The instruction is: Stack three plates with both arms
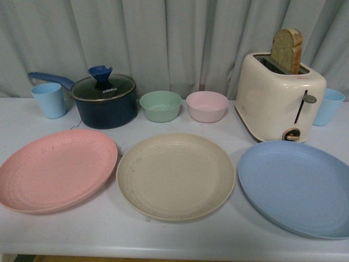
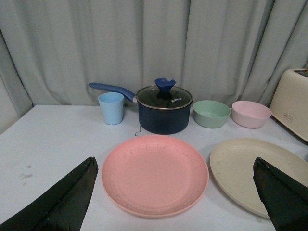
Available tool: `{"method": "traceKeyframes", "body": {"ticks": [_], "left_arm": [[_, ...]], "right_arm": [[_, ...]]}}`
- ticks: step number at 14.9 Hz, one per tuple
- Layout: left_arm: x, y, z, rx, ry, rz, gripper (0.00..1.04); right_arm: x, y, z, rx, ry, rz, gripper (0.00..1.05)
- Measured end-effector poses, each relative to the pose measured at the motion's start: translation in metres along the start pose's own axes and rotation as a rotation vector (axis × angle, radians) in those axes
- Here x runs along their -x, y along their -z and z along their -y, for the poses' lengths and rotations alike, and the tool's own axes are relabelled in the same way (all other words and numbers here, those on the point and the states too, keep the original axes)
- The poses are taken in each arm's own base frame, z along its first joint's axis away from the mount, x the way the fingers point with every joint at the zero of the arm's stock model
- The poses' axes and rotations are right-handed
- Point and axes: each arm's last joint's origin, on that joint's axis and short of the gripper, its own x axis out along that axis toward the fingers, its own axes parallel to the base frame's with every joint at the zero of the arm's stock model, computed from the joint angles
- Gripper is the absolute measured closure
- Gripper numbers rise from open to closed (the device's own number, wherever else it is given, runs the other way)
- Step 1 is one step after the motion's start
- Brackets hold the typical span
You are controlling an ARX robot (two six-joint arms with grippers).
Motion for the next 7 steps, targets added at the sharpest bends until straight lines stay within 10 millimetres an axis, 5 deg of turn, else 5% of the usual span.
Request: {"method": "traceKeyframes", "body": {"ticks": [7], "left_arm": [[0.0,0.0,0.0,0.0,0.0,0.0,0.07]], "right_arm": [[0.0,0.0,0.0,0.0,0.0,0.0,0.06]]}}
